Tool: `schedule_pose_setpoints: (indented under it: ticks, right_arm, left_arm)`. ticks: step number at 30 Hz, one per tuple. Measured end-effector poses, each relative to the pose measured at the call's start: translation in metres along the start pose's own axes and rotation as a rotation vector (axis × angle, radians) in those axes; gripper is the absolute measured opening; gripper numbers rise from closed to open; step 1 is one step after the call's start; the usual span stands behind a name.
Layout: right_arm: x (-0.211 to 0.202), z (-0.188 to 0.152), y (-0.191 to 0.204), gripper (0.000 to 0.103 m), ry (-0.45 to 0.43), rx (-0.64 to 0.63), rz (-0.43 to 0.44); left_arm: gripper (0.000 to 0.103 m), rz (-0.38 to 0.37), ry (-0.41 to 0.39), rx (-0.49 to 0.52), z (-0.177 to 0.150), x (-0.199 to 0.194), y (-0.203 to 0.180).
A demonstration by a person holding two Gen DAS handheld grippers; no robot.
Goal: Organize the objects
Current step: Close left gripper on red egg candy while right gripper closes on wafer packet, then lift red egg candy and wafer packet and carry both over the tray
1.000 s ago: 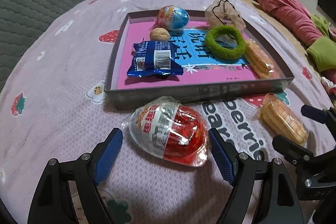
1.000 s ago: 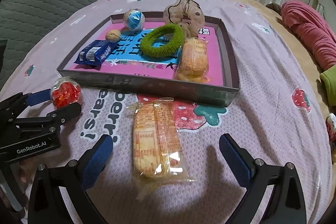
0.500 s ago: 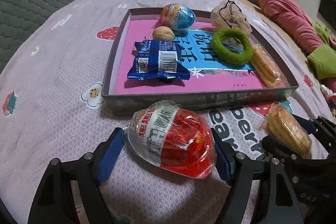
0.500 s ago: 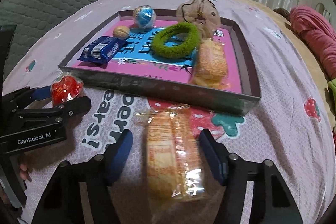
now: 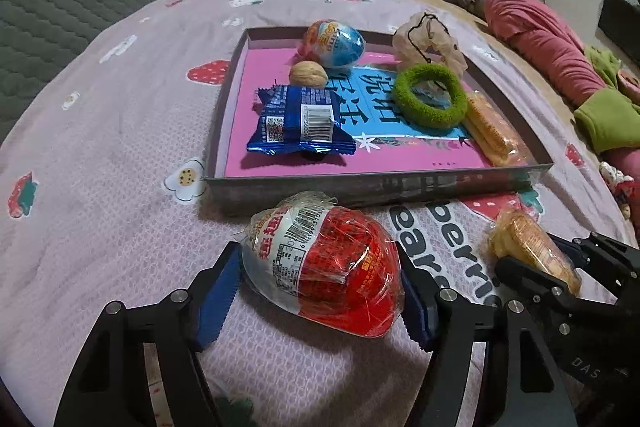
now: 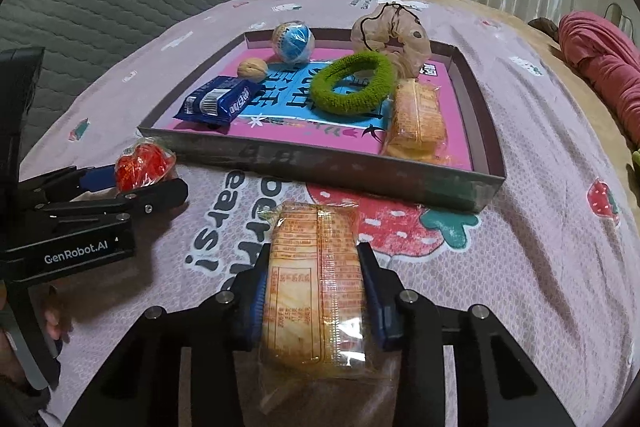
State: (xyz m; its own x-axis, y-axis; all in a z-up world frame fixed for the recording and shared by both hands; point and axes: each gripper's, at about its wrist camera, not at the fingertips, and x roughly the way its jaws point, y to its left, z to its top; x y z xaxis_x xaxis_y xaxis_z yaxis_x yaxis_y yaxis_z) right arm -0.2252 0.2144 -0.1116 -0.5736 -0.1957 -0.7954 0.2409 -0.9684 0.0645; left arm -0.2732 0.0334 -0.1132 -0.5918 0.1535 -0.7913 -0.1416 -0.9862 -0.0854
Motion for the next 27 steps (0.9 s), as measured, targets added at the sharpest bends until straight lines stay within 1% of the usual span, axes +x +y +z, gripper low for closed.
schedule_pose_setpoints:
  ticks: [4,13,27]
  right_arm:
    - [-0.011,-0.002,0.003,0.040,-0.015,0.002,0.004]
    - [-0.048,-0.001,0.014,0.040,-0.057,-0.011,-0.007]
    - [-0.128,-0.002,0.033,0.040,-0.157,-0.029,-0.029]
  left_arm:
    - [0.073,0.004,-0.020,0.010,-0.001,-0.013,-0.002]
    - [0.073,0.006,-0.064,0.036,-0.007,-0.057,-0.011]
    - [0.073,0.030,-0.175,0.049,-0.015,-0.152,-0.017]
